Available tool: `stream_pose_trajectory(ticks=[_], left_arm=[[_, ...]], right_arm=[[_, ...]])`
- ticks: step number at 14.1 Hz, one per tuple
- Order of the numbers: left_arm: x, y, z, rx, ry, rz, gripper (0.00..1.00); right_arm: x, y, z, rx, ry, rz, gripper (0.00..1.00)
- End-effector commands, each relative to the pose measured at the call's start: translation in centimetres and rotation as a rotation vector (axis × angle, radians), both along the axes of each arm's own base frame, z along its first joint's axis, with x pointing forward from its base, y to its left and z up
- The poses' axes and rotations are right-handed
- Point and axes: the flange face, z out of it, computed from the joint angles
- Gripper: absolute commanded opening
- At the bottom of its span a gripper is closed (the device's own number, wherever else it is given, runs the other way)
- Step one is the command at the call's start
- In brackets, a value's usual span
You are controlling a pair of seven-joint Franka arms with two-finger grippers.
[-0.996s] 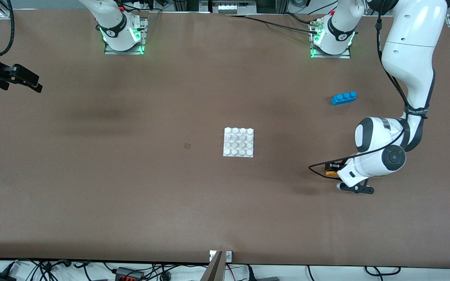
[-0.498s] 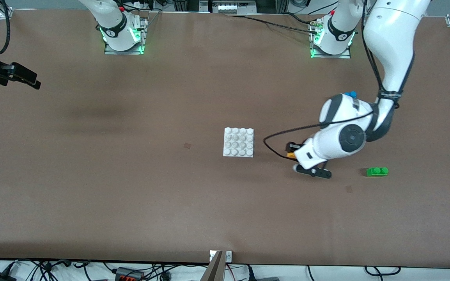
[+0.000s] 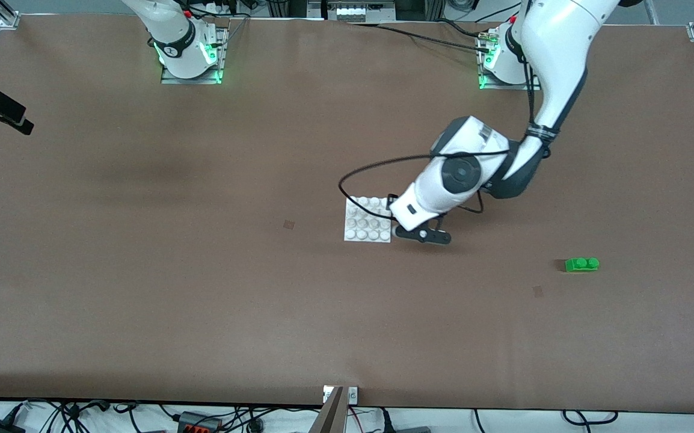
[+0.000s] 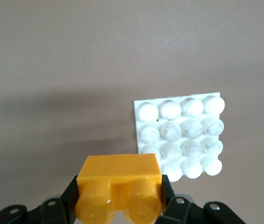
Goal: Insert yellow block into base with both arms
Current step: 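Carry the yellow brick with the left gripper over the base plate, then lower the yellow brick onto the base plate studs and press down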
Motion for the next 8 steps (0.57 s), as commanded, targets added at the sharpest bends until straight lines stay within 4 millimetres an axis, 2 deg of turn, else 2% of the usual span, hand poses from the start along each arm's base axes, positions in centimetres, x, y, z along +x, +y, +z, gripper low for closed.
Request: stream_pose_trajectory(ticks=[1, 4, 8], left_arm=[[-2.3, -3.9, -1.0, 0.011, -0.055, 0.015, 0.39], [-3.5, -6.3, -2.7, -0.028, -0.075, -0.003, 0.39], [-4.4, -7.4, -4.7, 0.013, -0.104, 0.002, 0.39]], right_arm=[[0.8, 0.2, 0.2, -0.001, -0.007, -0.01, 1.0], [0.9, -0.5, 0.1, -0.01, -0.009, -0.015, 1.0], [0.9, -0.2, -0.1, -0.011, 0.0, -0.014, 1.0]])
